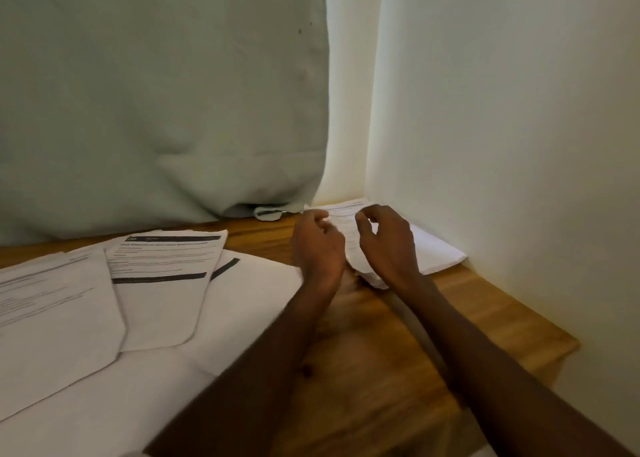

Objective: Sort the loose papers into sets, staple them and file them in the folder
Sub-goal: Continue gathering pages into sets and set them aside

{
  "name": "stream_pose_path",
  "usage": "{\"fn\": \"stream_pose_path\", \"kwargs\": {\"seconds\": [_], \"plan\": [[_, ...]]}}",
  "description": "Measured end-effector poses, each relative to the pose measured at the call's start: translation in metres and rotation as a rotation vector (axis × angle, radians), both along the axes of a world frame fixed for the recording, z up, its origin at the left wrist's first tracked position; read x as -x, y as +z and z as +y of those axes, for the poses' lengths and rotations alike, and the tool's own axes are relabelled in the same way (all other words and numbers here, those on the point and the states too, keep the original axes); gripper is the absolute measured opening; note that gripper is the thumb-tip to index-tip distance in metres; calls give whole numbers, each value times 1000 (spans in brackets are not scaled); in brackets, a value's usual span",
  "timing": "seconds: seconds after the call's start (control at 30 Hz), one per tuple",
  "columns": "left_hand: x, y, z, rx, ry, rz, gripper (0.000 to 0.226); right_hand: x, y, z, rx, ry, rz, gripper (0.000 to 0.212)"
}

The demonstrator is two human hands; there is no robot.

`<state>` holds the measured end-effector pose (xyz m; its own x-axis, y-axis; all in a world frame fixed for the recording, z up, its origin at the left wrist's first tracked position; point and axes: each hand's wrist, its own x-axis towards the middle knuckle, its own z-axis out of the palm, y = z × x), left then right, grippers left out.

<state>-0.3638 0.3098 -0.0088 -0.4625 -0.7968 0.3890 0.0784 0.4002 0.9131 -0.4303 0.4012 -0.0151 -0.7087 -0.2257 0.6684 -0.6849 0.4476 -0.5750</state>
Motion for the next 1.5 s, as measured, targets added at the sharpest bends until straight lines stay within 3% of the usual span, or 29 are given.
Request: {"fn": "stream_pose_path", "kwargs": {"seconds": [0.13, 0.23, 0.4, 0.57, 0.7, 0.83, 0.97, 1.07, 1.17, 1.37, 1.43, 1.5], "plan": [[-48, 34, -21, 124, -86, 161, 21, -55, 3, -16, 140, 91, -80, 22], [-103, 43, -58, 242, -141, 141, 19, -91, 9, -40, 113, 159, -110, 24], [-223, 25, -175, 468, 1, -184, 13, -152, 25, -114, -13, 335, -96, 19], [-325, 11, -305, 471, 400, -547, 16, -214, 27, -215, -245, 495, -98, 17], [-373, -16, -357, 441, 493, -647, 17, -240, 20, -278, -439, 458, -160, 17], [-381, -33, -379, 413, 436, -683, 27, -245, -6, -299, -605, 298, -18, 46], [-366, -30, -385, 465, 434, -910, 47, -238, -19, -302, -662, 247, -45, 67], [-366, -34, -385, 512, 485, -984, 58, -231, -19, -300, -606, 317, -209, 65], [-368, -34, -386, 480, 532, -1046, 66, -224, -18, -300, -453, 313, -345, 48], [-370, -26, -377, 376, 589, -1130, 72, -214, -6, -292, -81, 310, -417, 18], [-371, -26, -379, 420, 578, -1037, 67, -204, 0, -284, 104, 341, -510, 9], [-370, -23, -378, 462, 514, -782, 66, -197, 3, -276, 239, 405, -677, 6]]}}
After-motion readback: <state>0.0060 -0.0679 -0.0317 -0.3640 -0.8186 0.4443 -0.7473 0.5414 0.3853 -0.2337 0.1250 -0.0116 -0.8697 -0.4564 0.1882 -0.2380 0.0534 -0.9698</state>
